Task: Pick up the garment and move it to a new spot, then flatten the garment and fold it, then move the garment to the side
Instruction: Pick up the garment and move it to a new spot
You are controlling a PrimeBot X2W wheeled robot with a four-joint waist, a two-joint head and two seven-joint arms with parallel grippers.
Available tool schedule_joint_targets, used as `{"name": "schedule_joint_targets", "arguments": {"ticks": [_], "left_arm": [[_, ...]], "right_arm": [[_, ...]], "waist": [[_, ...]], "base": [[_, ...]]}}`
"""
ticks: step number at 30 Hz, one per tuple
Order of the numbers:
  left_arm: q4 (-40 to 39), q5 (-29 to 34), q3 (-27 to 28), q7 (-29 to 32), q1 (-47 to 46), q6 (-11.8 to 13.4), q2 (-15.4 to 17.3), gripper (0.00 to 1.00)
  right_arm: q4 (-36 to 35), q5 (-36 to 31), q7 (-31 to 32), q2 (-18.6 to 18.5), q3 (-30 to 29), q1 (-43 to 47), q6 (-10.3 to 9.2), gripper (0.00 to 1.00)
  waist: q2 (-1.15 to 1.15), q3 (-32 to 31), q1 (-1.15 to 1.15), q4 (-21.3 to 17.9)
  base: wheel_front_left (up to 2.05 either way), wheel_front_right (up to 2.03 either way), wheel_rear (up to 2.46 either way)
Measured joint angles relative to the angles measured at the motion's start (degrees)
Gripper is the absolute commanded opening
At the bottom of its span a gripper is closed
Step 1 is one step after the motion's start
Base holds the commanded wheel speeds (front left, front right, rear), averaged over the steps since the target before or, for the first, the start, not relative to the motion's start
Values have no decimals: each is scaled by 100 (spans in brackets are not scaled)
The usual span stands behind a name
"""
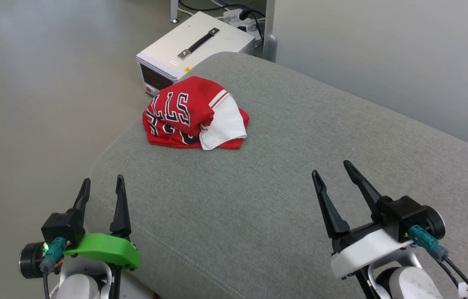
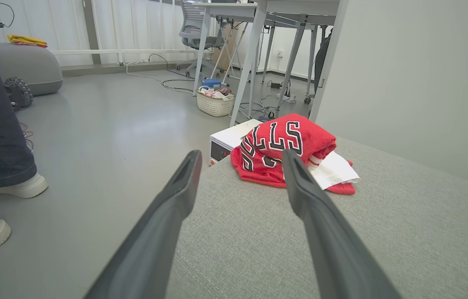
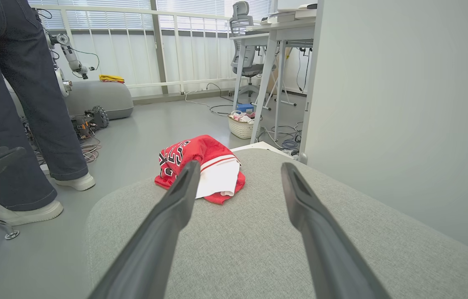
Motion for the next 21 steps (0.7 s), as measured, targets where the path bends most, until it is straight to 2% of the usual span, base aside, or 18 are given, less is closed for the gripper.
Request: {"name": "schedule_joint_targets", "arguments": {"ticks": [11, 21], "left_arm": [[93, -99, -35, -11, -133, -2, 42, 100], [241, -434, 123, -11, -687, -135, 276, 100]], "right_arm": [[5, -1, 58, 2, -48, -15, 0, 100], [-140, -152, 280, 3, -181, -193, 0, 100]], "waist": [[0, 143, 0, -53], [0, 388, 0, -447]], "base": [[0, 0, 0], [0, 0, 0]]}}
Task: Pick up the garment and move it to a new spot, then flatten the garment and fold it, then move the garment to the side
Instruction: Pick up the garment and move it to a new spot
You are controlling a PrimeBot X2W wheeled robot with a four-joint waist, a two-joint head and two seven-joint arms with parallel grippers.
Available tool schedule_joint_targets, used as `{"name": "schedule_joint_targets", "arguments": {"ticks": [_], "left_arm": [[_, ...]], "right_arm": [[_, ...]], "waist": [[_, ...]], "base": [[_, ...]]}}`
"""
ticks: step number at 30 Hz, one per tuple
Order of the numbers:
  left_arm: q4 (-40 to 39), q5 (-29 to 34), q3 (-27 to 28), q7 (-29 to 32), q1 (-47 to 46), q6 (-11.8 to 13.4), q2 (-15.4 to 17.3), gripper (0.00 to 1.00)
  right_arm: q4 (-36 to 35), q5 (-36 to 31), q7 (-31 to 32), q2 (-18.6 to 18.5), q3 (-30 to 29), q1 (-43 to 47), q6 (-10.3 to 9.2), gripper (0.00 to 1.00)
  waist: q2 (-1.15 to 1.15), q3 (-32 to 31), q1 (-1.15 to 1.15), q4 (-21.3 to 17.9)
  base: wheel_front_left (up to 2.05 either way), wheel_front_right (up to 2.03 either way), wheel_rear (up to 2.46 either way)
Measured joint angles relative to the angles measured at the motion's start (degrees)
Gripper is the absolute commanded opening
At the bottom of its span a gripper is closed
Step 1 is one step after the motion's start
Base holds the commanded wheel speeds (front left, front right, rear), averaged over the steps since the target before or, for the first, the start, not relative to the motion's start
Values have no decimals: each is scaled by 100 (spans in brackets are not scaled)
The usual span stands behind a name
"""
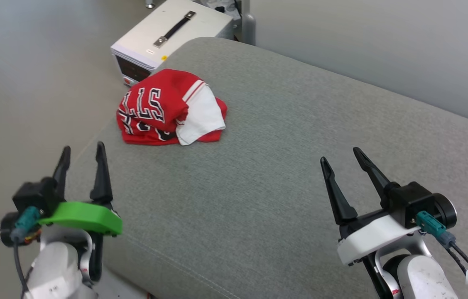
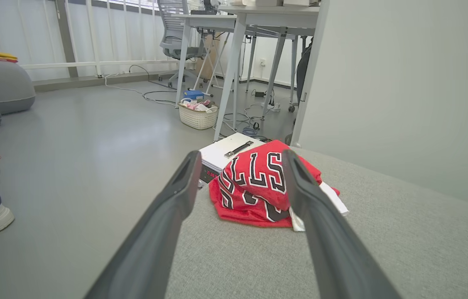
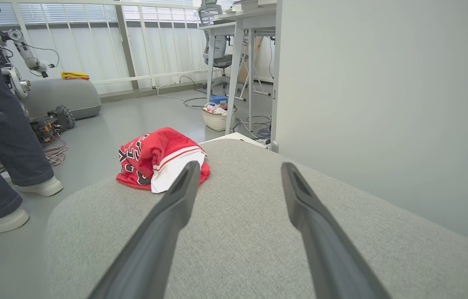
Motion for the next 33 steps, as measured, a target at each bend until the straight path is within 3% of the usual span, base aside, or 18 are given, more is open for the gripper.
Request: {"name": "schedule_joint_targets", "arguments": {"ticks": [7, 14, 26, 33], "left_arm": [[364, -356, 62, 227, -938, -121, 401, 100], [1056, -858, -178, 803, -2006, -191, 1032, 100], [2208, -2512, -1871, 2948, -3288, -212, 2080, 100], [2915, -3085, -2376, 3640, -3678, -213, 2327, 100]], "right_arm": [[-163, -159, 194, -1, -111, -66, 0, 100], [-312, -261, 277, -1, -140, -277, 0, 100], [-464, -409, 325, -1, -140, -682, 0, 100], [-506, -532, 378, 0, -22, -1015, 0, 100]], "waist": [[0, 327, 0, -379], [0, 750, 1, -755], [0, 1616, 0, -1237], [0, 2113, 0, -1433]], "base": [[0, 0, 0], [0, 0, 0], [0, 0, 0], [0, 0, 0]]}}
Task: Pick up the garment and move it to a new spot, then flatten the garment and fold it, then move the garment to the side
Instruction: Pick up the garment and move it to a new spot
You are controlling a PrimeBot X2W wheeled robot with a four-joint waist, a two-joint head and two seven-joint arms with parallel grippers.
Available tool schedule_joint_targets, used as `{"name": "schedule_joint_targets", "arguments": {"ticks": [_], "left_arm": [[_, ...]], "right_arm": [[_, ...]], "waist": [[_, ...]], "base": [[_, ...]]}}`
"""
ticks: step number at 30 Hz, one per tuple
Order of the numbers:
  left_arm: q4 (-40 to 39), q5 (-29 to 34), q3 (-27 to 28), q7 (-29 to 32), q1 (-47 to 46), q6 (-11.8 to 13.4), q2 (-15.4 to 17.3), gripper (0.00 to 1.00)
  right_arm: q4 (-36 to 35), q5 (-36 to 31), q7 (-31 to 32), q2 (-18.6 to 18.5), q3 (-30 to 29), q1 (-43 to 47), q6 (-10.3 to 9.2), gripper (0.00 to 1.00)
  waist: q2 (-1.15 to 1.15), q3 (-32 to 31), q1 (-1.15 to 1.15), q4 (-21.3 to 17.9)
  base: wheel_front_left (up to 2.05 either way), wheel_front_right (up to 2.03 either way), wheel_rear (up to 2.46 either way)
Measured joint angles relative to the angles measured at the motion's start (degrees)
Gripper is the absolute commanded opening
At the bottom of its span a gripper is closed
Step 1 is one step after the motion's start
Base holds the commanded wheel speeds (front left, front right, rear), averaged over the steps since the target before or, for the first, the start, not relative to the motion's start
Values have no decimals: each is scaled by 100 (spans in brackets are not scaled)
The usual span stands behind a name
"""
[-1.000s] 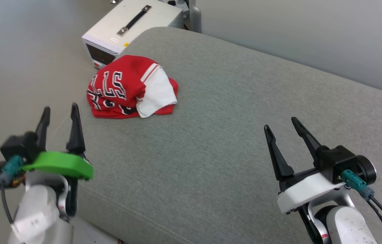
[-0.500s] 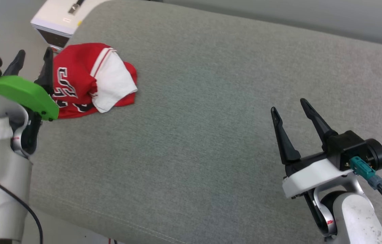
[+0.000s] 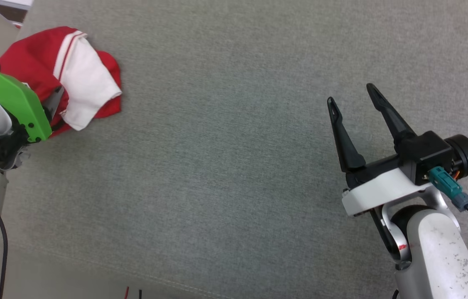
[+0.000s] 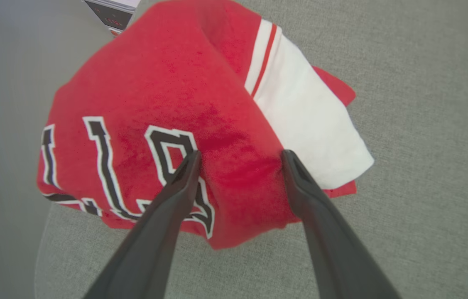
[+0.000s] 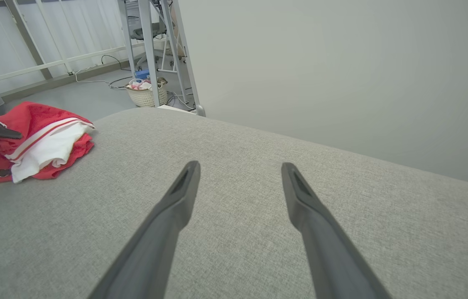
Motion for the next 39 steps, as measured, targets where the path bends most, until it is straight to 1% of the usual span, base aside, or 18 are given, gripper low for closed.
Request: {"name": "schedule_joint_targets", "arguments": {"ticks": [3, 6, 10, 13, 14, 15, 19, 21, 24, 34, 36, 37, 39], "left_arm": [[258, -181, -185, 160, -114, 0, 82, 100], [478, -444, -330, 364, -185, 0, 94, 100], [753, -739, -452, 552, -258, 0, 115, 100], [882, -898, -528, 749, -345, 0, 205, 100], [907, -943, -549, 789, -359, 0, 232, 64], [922, -1011, -583, 800, -371, 0, 257, 0], [1099, -1072, -679, 702, -427, 1, 276, 0], [1176, -1053, -748, 549, -437, 0, 279, 0], [1294, -957, -853, 149, -455, -1, 270, 0], [1334, -578, -988, -1597, -572, -1, 447, 0], [1329, -404, -1034, -1959, -602, 0, 458, 0], [1300, -266, -1071, -2405, -656, 65, 443, 0], [1279, -188, -1107, -2633, -659, 162, 435, 0]], "right_arm": [[-29, -30, 25, 0, 5, -104, 0, 100], [-59, -66, 56, -1, -20, -110, 0, 100], [-68, -67, 57, -2, -41, -111, 0, 100], [-71, -67, 57, -2, -51, -111, 0, 100], [-71, -66, 57, -2, -51, -111, 0, 100], [-73, -66, 57, -2, -51, -111, 0, 100], [-64, -58, 57, -1, -68, -111, 0, 100], [-53, -41, 54, -1, -79, -111, 0, 100], [-3, 30, 27, -1, -110, -109, 0, 100], [320, 519, -366, 0, -342, 182, 0, 100], [374, 591, -422, -2, -421, 283, 0, 100], [447, 682, -512, 0, -547, 433, 0, 100], [504, 753, -556, -1, -615, 537, 0, 100]], "waist": [[0, 215, 0, -96], [0, 388, 0, -178], [0, 545, 0, -283], [0, 602, 0, -345], [1, 608, 0, -359], [1, 609, 0, -371], [0, 551, 0, -374], [0, 499, 0, -370], [0, 377, 0, -365], [0, -351, 0, -368], [0, -535, -1, -372], [0, -796, -1, -383], [0, -966, -1, -395]], "base": [[0, 0, 0], [0, 0, 0], [0, 0, 0], [0, 0, 0], [0, 0, 0], [0, 0, 0], [0, 0, 0], [0, 0, 0], [0, 0, 0], [0, 0, 0], [0, 0, 0], [0, 0, 0], [0, 0, 0]]}}
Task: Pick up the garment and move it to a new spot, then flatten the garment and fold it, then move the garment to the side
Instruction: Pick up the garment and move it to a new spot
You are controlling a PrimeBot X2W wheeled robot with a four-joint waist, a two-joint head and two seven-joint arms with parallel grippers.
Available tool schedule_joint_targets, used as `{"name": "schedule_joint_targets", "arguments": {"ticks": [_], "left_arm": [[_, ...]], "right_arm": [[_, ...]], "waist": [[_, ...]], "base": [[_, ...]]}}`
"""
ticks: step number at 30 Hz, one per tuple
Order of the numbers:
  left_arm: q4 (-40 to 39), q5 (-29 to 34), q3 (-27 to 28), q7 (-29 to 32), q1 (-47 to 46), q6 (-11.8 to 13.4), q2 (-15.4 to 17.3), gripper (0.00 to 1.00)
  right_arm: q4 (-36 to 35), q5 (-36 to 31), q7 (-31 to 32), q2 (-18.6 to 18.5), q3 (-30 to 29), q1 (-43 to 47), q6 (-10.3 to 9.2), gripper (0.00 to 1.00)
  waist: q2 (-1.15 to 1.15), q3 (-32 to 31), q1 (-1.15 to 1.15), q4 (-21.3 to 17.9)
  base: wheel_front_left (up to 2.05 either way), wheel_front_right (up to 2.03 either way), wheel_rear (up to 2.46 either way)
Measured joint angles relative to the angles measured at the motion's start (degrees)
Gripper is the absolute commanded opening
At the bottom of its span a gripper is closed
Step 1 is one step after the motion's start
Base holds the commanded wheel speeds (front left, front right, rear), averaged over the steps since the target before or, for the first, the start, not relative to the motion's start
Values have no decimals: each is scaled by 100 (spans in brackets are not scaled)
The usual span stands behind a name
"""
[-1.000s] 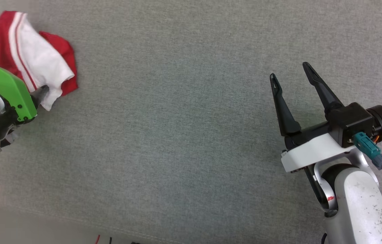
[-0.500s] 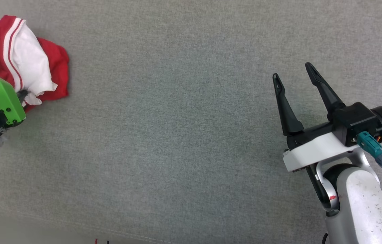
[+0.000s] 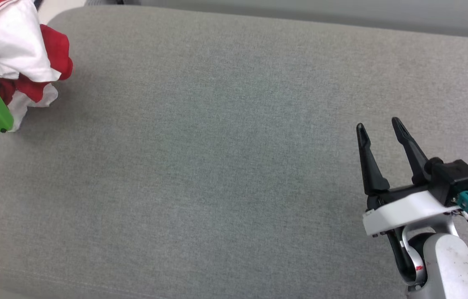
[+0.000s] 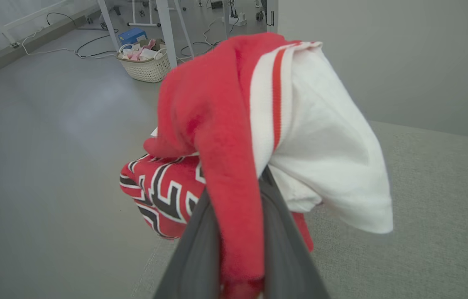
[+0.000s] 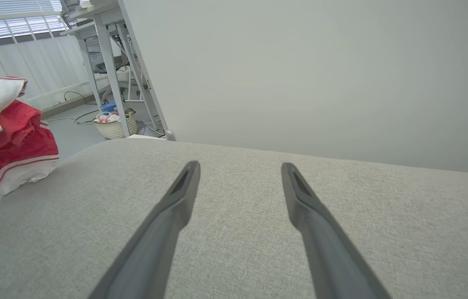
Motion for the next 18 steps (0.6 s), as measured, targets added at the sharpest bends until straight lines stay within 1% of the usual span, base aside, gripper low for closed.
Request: {"name": "schedule_joint_targets", "arguments": {"ticks": [3, 8, 14, 18], "left_arm": [[-90, 147, -70, -248, 4, 134, -31, 0], [-427, 214, -180, -345, 119, 281, -110, 0], [-1099, 198, -343, -74, 665, 412, -230, 0], [-1774, 174, -535, 258, 1118, 536, -391, 0]], "right_arm": [[60, 119, -65, 0, -120, 191, 0, 100], [123, 218, -138, 2, -275, 473, 0, 100], [138, 235, -135, 0, -382, 733, 0, 100], [115, 235, -115, 0, -425, 852, 0, 100]], "waist": [[0, -283, 0, -38], [0, -687, 0, -162], [0, -1010, 0, -489], [0, -1146, 0, -835]], "base": [[0, 0, 0], [0, 0, 0], [0, 0, 0], [0, 0, 0]]}}
